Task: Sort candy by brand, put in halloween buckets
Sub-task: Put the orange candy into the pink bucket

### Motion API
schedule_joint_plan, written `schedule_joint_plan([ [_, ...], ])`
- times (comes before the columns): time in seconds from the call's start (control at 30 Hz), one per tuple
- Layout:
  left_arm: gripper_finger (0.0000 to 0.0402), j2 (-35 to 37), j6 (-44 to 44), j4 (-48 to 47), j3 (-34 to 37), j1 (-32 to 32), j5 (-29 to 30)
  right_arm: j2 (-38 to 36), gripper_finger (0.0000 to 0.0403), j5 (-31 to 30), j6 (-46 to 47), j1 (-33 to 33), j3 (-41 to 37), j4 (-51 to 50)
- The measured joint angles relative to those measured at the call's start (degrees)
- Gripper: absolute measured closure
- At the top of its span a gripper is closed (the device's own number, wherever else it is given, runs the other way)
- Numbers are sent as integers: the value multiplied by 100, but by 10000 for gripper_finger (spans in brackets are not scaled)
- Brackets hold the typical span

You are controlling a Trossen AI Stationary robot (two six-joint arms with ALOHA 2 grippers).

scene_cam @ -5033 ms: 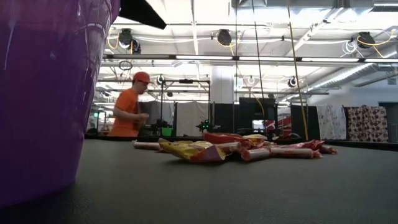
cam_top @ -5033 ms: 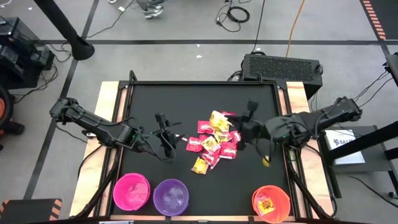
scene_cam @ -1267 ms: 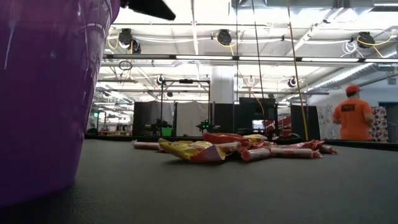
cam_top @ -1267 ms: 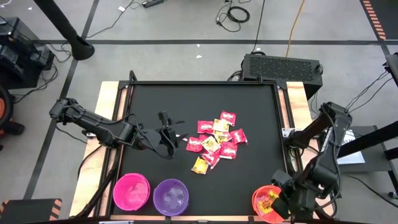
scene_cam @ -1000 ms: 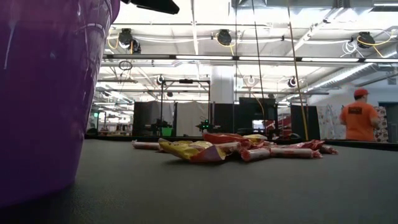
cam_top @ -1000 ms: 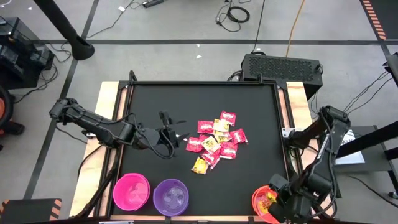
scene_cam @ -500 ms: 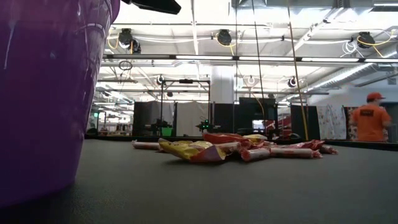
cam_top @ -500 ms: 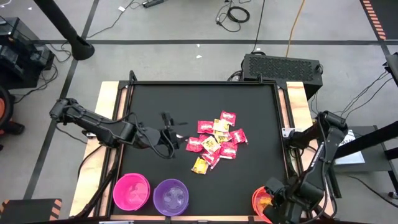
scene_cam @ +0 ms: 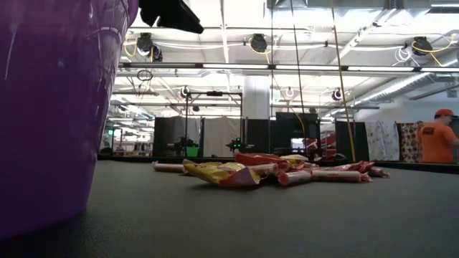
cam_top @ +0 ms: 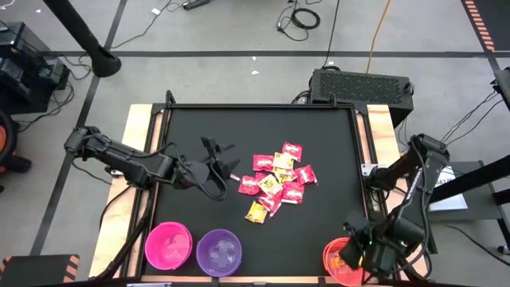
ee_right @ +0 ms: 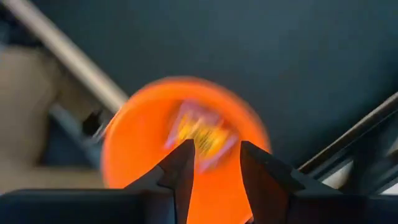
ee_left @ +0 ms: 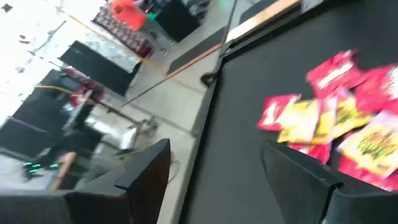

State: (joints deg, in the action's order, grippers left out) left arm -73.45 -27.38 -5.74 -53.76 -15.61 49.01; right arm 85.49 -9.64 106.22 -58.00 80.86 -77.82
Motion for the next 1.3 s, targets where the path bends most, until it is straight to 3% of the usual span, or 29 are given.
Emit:
schedule_joint_plan([
  [0.1, 146, -34, 108, -127, 2, 26, 37, -75, 288, -368, 2, 119, 0, -713],
  [0.2, 146, -42, 1048, -136, 2, 40, 8, -165, 292, -435, -6, 335, 0, -1235],
  [0.27, 146, -42, 1234, -320, 2, 118, -345, -238, 293, -817, -385, 528, 0, -1210],
  [0.43, 146, -42, 1692, -1352, 2, 637, -2139, -384, 294, -2865, -2103, 1118, 0, -828],
  [0.57, 146, -138, 1670, -1987, 2, 1316, -3524, -415, 294, -3658, -3781, 1683, 0, -556],
  [0.73, 146, -320, 1578, -2316, -2, 1929, -4880, -384, 294, -4534, -4944, 2243, 0, -253],
  [0.97, 146, -1140, 1161, -2255, 7, 2130, -5170, -377, 294, -4107, -5866, 2620, -242, 339],
  [1.3, 146, -2129, 1045, -2080, 9, 2123, -4910, -380, 294, -3973, -6340, 2676, -378, 451],
])
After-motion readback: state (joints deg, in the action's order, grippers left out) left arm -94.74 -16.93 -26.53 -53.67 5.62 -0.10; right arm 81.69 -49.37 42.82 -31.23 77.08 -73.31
